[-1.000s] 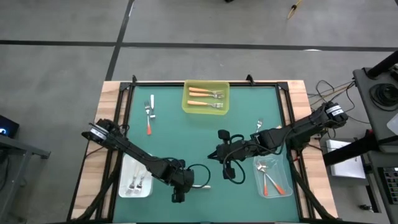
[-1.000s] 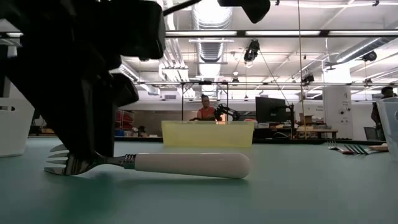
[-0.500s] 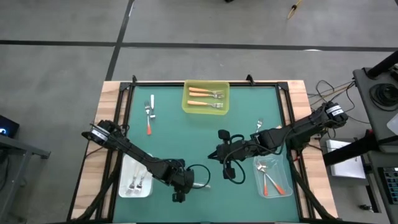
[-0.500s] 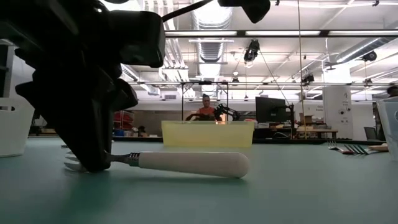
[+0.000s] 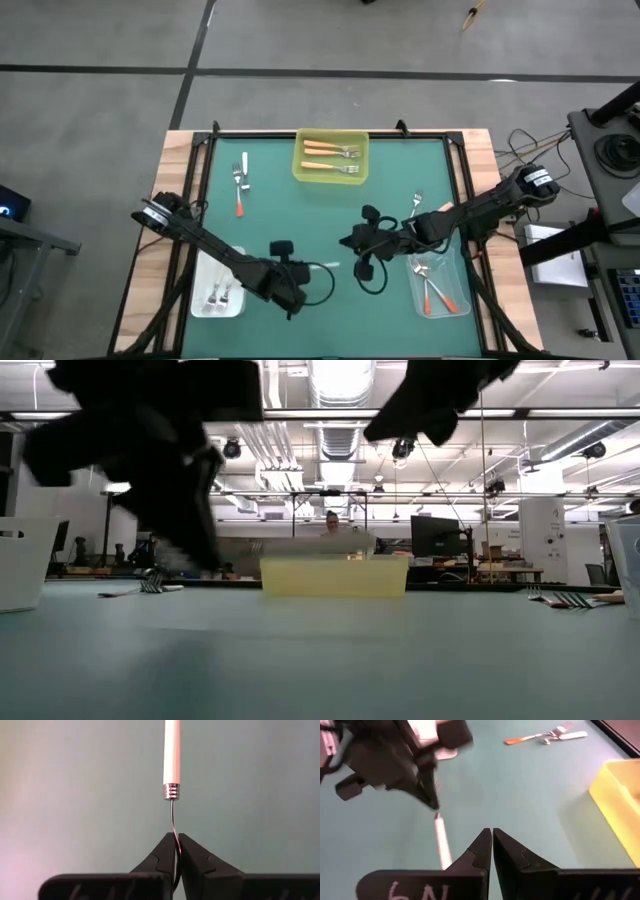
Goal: Sort silverware by color (type)
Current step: Put the white fork into the white bin
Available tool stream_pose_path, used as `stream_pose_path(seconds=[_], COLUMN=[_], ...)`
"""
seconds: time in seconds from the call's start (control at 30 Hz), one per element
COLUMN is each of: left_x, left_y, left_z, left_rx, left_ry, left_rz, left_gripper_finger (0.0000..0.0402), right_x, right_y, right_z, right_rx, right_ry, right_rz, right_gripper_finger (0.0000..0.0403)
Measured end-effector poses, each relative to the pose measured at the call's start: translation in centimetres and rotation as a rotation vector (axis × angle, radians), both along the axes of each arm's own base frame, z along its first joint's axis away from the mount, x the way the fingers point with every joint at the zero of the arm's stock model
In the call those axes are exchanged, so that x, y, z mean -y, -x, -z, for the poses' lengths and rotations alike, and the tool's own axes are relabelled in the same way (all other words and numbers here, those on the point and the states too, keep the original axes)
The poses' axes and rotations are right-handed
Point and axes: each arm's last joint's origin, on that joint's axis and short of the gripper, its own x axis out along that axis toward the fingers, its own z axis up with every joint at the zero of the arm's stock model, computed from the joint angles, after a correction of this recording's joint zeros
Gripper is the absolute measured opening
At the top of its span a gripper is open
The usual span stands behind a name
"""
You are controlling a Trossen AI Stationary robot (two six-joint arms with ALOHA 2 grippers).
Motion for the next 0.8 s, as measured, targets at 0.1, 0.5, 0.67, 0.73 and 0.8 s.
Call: stream_pose_path(seconds=[0.1, 0.5, 0.67, 0.73, 0.8], left_x=[-0.3, -1.0, -1.0, -1.1, -1.2], left_y=[-0.3, -1.0, -1.0, -1.0, -1.0], left_z=[-1.9, -7.0, -7.2, -7.1, -6.9], left_rx=[0.046, 0.088, 0.099, 0.098, 0.102], left_ry=[-0.186, -0.451, -0.468, -0.469, -0.483], left_rz=[-0.044, -0.088, -0.096, -0.094, -0.101], left_gripper_finger=[0.0001, 0.0, 0.0, 0.0, 0.0], right_x=[0.2, 0.5, 0.4, 0.4, 0.2], right_y=[0.3, 0.6, 0.3, 0.1, -0.2], right_z=[1.2, 2.2, 1.4, 0.8, 0.1], right_rx=[0.037, 0.148, 0.154, 0.162, 0.171], right_ry=[-0.04, -0.217, -0.146, -0.109, -0.072], right_rz=[0.049, 0.224, 0.193, 0.163, 0.129], right_gripper_finger=[0.0009, 0.0009, 0.0009, 0.0009, 0.0009])
